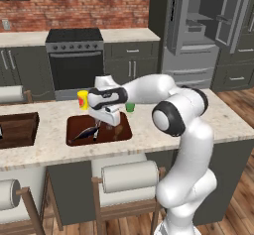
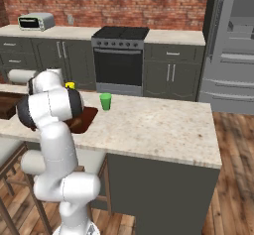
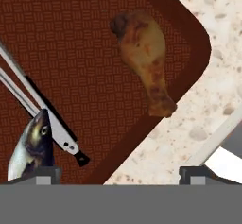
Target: Gather the squash and carrot from the fridge and place them on a tray on the dining counter. Then gather the fish and chicken drumstick from the fridge and place them on the other tray.
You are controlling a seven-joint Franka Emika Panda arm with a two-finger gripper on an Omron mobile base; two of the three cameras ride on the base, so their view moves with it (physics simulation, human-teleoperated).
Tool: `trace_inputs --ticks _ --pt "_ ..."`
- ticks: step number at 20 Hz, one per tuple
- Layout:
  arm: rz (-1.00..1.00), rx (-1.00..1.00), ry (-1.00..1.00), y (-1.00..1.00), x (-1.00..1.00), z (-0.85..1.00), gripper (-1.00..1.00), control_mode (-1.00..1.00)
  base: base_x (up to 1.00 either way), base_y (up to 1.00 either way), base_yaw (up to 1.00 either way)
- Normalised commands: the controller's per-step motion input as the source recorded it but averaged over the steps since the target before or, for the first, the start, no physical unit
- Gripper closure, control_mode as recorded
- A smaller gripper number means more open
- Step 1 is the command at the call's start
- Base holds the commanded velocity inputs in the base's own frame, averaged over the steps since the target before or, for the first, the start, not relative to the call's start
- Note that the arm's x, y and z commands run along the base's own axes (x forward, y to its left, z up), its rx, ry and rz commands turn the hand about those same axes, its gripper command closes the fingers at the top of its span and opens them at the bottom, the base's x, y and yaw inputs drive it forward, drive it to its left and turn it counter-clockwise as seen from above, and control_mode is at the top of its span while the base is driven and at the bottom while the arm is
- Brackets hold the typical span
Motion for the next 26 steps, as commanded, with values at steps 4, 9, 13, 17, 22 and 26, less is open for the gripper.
trace_inputs --ticks 4,9,13,17,22,26 --pt "0.09 0.0 -0.07 -0.7 -0.75 0.37 -1.0 -1.0 0.0 0.0 0.0" --pt "0.11 0.01 -0.07 -0.88 -0.71 0.36 -1.0 -1.0 0.0 0.0 0.0" --pt "0.16 0.04 -0.07 -0.92 -0.71 0.28 -1.0 -1.0 0.0 0.0 0.0" --pt "0.18 0.03 -0.09 -0.8 -0.69 0.23 -1.0 -1.0 0.0 0.0 0.0" --pt "0.17 0.0 -0.12 -0.62 -0.76 0.13 -1.0 -1.0 0.0 0.0 0.0" --pt "0.15 0.0 -0.13 -0.53 -0.71 0.12 -1.0 -1.0 0.0 0.0 0.0"
